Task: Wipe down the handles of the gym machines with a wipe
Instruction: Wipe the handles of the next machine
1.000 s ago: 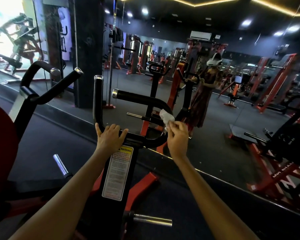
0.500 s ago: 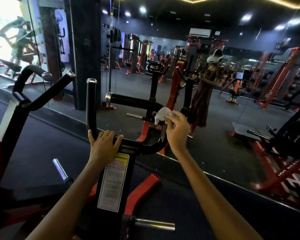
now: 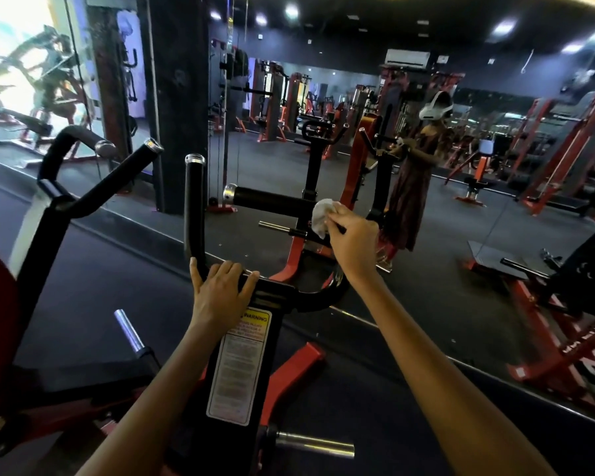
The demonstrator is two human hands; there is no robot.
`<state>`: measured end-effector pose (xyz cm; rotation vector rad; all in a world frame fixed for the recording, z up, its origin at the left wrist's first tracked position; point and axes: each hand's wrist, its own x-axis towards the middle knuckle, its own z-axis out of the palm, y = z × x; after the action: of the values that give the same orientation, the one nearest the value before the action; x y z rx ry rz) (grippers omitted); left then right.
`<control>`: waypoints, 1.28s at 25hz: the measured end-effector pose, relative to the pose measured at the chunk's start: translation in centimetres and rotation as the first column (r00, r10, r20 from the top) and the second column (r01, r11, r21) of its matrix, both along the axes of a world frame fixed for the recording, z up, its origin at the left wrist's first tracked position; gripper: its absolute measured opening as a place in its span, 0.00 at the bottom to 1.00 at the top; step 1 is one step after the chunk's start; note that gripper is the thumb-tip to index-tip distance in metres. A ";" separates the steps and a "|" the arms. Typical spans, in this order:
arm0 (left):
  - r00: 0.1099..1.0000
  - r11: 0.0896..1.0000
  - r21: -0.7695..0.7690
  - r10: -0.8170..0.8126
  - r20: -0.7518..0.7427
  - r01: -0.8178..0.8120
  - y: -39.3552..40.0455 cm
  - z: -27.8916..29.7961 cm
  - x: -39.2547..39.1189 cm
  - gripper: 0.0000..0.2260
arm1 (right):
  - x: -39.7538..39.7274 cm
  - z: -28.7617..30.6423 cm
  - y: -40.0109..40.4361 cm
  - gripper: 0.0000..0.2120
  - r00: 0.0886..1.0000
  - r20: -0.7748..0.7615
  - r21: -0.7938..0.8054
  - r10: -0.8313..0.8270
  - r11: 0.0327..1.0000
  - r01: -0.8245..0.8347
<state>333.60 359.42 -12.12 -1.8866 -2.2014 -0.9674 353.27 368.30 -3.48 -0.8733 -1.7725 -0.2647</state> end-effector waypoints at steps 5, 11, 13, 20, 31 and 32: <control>1.000 1.000 0.002 -0.010 0.006 0.010 0.0 0.0 -0.1 0.25 | -3.3 2.7 1.2 0.08 0.947 0.284 -0.013 0.153 0.988 -0.156; 1.000 1.000 -0.013 -0.006 -0.012 0.006 0.0 0.0 -0.1 0.21 | -10.2 3.8 2.4 0.10 0.827 0.513 -0.105 0.229 0.973 -0.204; 1.000 1.000 -0.013 0.003 -0.028 -0.003 0.0 0.1 -0.1 0.22 | -12.1 3.8 2.4 0.12 0.825 0.526 -0.096 0.206 0.978 -0.183; 1.000 0.999 -0.041 0.001 -0.029 -0.003 0.0 0.3 -0.3 0.25 | -9.7 5.2 2.8 0.19 0.624 0.761 -0.098 0.178 0.982 -0.160; 1.000 0.998 -0.062 -0.020 0.010 0.020 0.0 0.5 -0.5 0.21 | -11.6 5.0 2.9 0.14 0.681 0.649 -0.259 0.340 0.940 -0.222; 1.000 0.998 -0.065 -0.019 0.004 0.019 0.0 0.5 -0.5 0.21 | -11.4 5.1 2.9 0.16 0.673 0.671 -0.252 0.312 0.949 -0.188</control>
<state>333.07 359.38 -11.60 -1.9377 -2.2475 -0.9129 341.84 371.23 1.59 -0.6562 -2.6509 -0.2985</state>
